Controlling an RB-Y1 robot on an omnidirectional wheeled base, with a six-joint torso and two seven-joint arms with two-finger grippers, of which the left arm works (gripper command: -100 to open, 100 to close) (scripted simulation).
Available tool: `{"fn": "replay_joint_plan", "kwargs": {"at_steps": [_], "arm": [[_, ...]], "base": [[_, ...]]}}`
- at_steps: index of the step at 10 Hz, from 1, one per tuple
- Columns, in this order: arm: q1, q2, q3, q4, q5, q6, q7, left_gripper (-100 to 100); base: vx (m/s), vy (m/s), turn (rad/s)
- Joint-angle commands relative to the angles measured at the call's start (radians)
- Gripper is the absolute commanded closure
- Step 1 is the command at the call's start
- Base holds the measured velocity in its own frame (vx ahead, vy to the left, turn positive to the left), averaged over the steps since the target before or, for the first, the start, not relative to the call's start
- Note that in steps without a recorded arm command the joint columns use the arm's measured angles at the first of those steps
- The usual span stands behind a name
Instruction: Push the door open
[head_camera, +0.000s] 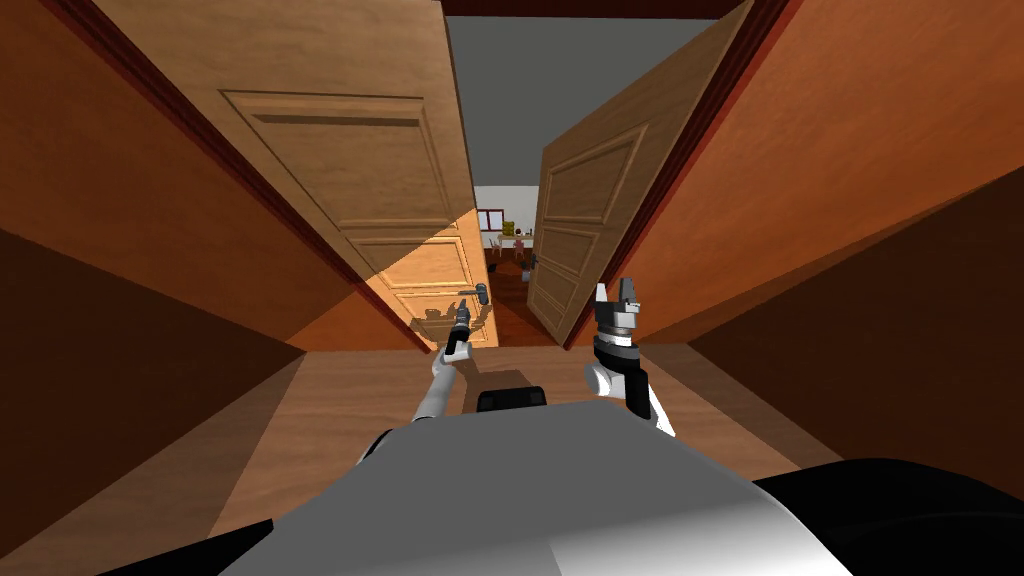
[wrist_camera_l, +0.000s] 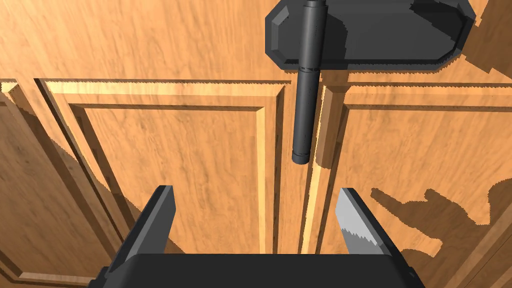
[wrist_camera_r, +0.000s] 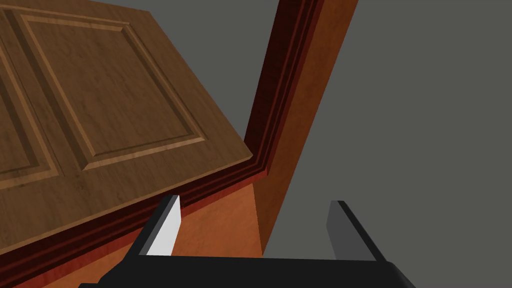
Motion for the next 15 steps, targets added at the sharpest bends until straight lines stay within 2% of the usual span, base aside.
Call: {"fn": "replay_joint_plan", "kwargs": {"at_steps": [1, 6, 8, 9, 10, 11, 13, 15], "arm": [[-0.02, -0.005, 0.003, 0.034, 0.001, 0.005, 0.001, -100], [-0.1, -0.035, 0.015, 0.169, 0.004, 0.018, 0.002, -100], [-0.113, -0.042, 0.017, 0.192, 0.004, 0.02, 0.002, -100], [-0.105, -0.038, 0.015, 0.181, 0.004, 0.018, 0.003, -100], [-0.107, -0.012, 0.018, 0.185, 0.006, 0.016, 0.004, -100], [-0.107, -0.003, 0.02, 0.186, 0.006, 0.015, 0.004, -100], [-0.108, 0.009, 0.023, 0.189, 0.008, 0.013, 0.004, -100], [-0.108, 0.01, 0.027, 0.191, 0.009, 0.01, 0.005, -100]], "base": [[-0.023, 0.111, -0.101], [-0.039, 0.169, -0.152], [-0.037, 0.098, -0.067], [-0.01, 0.038, -0.018], [0.118, 0.007, -0.027], [0.206, -0.001, -0.025], [0.189, 0.001, -0.021], [0.203, 0.02, -0.022]]}}
